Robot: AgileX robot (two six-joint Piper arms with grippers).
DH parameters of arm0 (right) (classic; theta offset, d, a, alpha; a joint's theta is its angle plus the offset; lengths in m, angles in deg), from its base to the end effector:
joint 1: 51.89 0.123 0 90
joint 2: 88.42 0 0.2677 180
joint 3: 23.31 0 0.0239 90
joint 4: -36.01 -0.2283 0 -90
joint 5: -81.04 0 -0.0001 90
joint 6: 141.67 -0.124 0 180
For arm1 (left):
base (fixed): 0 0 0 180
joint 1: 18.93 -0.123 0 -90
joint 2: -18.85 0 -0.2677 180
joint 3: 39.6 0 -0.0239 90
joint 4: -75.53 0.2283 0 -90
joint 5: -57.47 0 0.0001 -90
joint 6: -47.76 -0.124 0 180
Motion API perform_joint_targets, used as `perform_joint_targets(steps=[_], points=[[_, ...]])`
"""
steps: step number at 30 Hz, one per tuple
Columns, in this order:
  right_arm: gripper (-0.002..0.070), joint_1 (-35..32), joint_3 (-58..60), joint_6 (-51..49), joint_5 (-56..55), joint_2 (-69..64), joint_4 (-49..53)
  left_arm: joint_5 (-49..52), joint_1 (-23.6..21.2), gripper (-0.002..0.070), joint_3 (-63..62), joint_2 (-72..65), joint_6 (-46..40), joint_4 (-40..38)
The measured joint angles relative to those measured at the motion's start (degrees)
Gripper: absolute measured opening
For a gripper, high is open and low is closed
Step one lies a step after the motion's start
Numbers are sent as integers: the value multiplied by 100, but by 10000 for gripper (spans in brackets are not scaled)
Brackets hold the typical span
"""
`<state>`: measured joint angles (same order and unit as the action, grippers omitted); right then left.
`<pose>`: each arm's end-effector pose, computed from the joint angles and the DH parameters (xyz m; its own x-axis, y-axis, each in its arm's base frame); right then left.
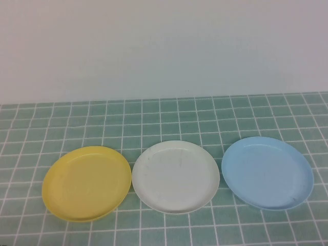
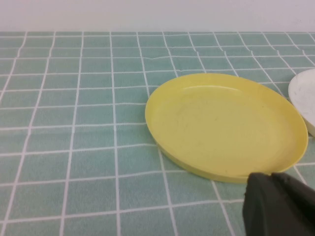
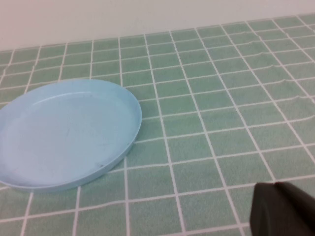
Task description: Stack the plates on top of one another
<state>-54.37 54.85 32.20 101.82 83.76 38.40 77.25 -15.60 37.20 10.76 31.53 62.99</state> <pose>0.0794 -0.0053 0.1635 -0.2833 0.0803 -0.9557 0.0768 0.9952 0.0608 0.0794 -0.0138 0.1743 -0.2348 0.0905 -0.9678 0.1475 0.9874 0.0565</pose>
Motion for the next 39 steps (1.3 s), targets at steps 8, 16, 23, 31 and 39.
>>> perform_joint_targets(steps=[8, 16, 23, 31, 39], points=[[-2, 0, 0, 0, 0, 0, 0, -162, 0, 0, 0, 0, -22, 116], [-2, 0, 0, 0, 0, 0, 43, -1465, 0, 0, 0, 0, -20, 95], [-2, 0, 10, 0, -521, 0, 312, -2014, 0, 0, 0, 0, 102, -196], [-2, 0, 10, 154, -2151, 0, 582, -2625, 0, 0, 0, 0, 151, -38], [-2, 0, 10, 215, -3420, 0, 659, -3449, 0, -1, 0, 0, 471, -38]])
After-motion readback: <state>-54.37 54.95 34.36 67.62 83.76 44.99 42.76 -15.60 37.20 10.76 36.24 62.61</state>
